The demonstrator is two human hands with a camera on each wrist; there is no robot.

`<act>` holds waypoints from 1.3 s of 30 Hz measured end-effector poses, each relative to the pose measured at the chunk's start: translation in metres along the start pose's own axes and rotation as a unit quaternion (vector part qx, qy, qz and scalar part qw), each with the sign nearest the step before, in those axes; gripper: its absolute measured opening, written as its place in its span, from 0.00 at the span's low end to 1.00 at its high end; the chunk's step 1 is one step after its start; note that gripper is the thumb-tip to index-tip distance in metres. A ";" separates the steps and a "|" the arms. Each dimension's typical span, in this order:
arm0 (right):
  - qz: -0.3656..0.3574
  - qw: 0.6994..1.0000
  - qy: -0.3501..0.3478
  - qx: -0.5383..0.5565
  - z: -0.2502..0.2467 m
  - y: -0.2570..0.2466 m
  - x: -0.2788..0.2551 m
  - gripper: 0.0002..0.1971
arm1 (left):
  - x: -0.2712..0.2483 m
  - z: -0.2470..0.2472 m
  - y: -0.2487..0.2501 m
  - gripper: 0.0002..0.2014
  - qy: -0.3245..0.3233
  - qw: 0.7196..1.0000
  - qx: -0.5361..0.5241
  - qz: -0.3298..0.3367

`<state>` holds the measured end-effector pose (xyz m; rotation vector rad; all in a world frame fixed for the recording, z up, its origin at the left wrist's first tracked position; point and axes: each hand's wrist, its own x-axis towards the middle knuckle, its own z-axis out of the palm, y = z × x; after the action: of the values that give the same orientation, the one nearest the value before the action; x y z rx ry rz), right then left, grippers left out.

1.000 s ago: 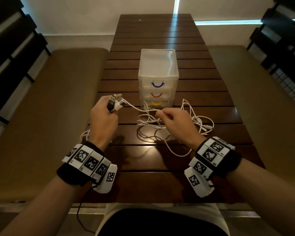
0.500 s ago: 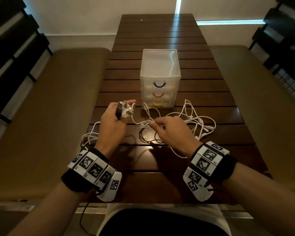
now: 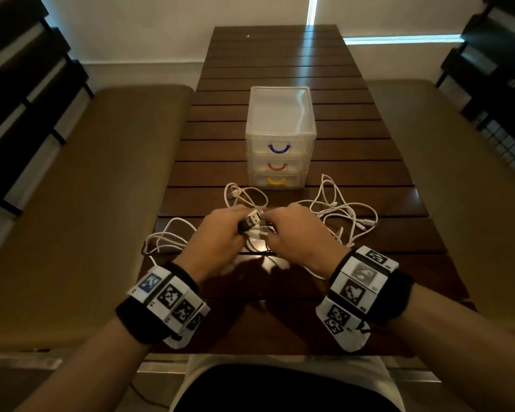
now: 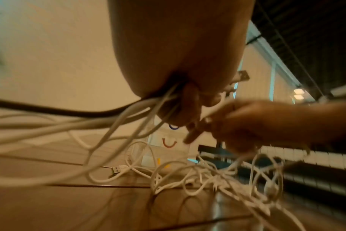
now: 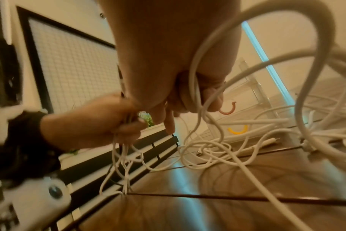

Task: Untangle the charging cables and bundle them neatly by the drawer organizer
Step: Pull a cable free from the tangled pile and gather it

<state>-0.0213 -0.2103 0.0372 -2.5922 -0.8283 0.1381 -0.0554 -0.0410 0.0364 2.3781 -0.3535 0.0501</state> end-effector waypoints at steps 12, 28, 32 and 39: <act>-0.008 0.999 -0.051 0.006 0.010 0.035 -0.007 0.14 | 0.015 -0.026 -0.007 0.13 0.134 0.979 -0.067 -0.136; 0.105 0.993 -0.005 0.057 -0.001 0.054 0.014 0.07 | 0.017 -0.049 -0.014 0.15 0.380 0.783 -0.451 -0.197; 0.113 0.992 -0.017 0.051 0.000 0.062 0.017 0.12 | 0.016 -0.063 -0.020 0.15 0.432 0.724 -0.501 -0.194; 0.056 0.996 -0.036 0.062 0.008 0.058 0.006 0.18 | 0.012 -0.048 -0.032 0.10 0.340 0.876 -0.250 -0.234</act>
<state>0.0127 -0.2476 0.0062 -2.5289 -0.6755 0.3063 -0.0326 0.0109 0.0528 1.7264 0.4955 0.4915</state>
